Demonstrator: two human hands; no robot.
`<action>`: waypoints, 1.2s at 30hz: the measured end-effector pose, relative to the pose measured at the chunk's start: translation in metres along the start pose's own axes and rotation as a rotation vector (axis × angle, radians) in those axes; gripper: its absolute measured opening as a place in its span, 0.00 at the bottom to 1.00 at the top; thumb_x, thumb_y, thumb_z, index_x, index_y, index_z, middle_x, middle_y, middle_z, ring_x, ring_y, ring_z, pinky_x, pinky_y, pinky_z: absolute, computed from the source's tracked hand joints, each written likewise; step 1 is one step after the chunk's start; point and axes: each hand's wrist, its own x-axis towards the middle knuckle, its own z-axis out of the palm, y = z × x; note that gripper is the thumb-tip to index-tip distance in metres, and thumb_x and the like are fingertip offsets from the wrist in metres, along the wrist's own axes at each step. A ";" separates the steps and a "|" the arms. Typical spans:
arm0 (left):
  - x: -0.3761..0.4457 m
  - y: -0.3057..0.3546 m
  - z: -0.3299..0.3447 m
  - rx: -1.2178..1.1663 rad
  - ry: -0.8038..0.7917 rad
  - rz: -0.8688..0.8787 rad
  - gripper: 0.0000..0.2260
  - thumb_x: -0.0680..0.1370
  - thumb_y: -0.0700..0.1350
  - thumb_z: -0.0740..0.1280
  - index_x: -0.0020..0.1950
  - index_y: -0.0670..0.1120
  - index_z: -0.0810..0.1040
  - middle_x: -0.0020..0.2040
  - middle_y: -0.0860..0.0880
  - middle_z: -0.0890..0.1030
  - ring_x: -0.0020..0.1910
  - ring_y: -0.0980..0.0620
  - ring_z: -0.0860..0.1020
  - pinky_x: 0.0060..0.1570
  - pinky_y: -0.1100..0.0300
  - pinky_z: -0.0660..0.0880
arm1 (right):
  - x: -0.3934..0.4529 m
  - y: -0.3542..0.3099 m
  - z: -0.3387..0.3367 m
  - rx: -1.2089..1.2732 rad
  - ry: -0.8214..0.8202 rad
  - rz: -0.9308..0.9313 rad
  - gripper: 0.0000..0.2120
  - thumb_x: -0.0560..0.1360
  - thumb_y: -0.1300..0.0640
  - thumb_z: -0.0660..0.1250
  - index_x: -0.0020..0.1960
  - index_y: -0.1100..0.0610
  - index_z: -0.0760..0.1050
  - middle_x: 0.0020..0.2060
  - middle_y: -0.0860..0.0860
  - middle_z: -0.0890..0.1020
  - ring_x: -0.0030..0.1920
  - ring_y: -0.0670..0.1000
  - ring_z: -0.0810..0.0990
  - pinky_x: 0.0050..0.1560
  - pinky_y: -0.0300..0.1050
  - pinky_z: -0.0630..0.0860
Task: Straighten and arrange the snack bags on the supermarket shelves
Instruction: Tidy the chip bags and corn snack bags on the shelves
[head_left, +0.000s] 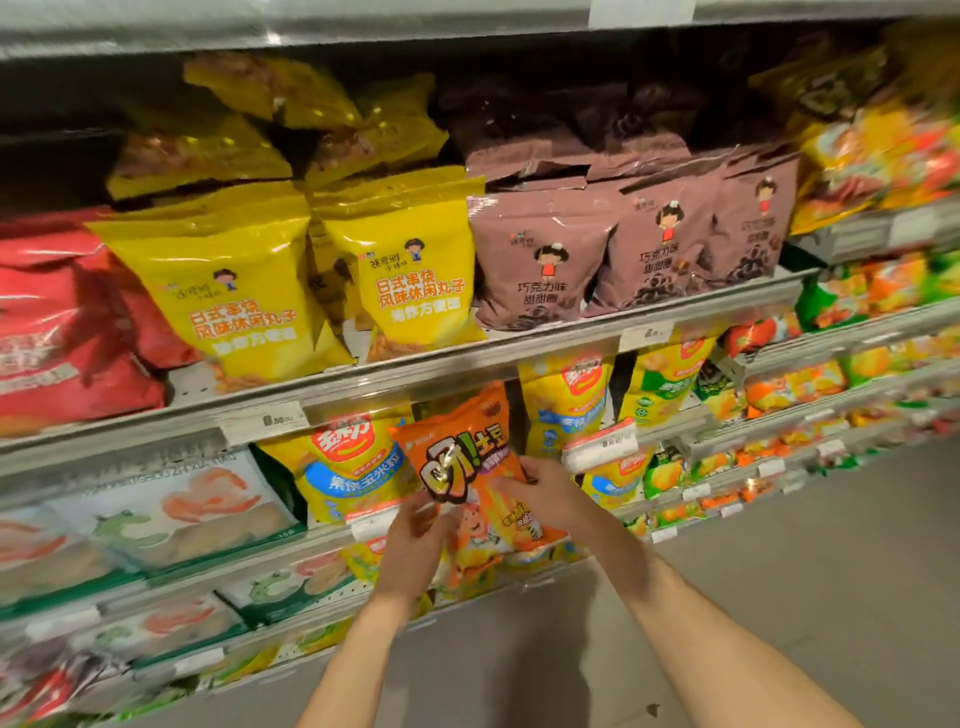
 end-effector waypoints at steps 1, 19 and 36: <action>-0.002 0.002 -0.005 -0.003 -0.006 0.011 0.19 0.80 0.42 0.72 0.69 0.41 0.74 0.61 0.41 0.82 0.61 0.42 0.81 0.64 0.47 0.76 | 0.000 -0.001 0.002 -0.008 0.001 -0.013 0.12 0.78 0.50 0.72 0.58 0.56 0.82 0.49 0.58 0.86 0.49 0.55 0.84 0.57 0.58 0.79; -0.037 0.038 0.015 0.059 -0.037 0.307 0.07 0.81 0.46 0.71 0.58 0.54 0.81 0.49 0.56 0.86 0.50 0.61 0.83 0.49 0.68 0.77 | -0.116 0.024 -0.071 0.198 0.358 -0.082 0.06 0.79 0.52 0.70 0.52 0.53 0.82 0.42 0.47 0.87 0.44 0.45 0.85 0.46 0.38 0.77; -0.071 0.127 0.277 -0.093 -0.159 0.536 0.08 0.80 0.30 0.67 0.58 0.37 0.78 0.46 0.38 0.81 0.47 0.46 0.78 0.51 0.57 0.75 | -0.178 0.086 -0.336 0.375 0.595 -0.195 0.07 0.79 0.45 0.69 0.55 0.43 0.82 0.48 0.49 0.88 0.49 0.52 0.88 0.46 0.52 0.85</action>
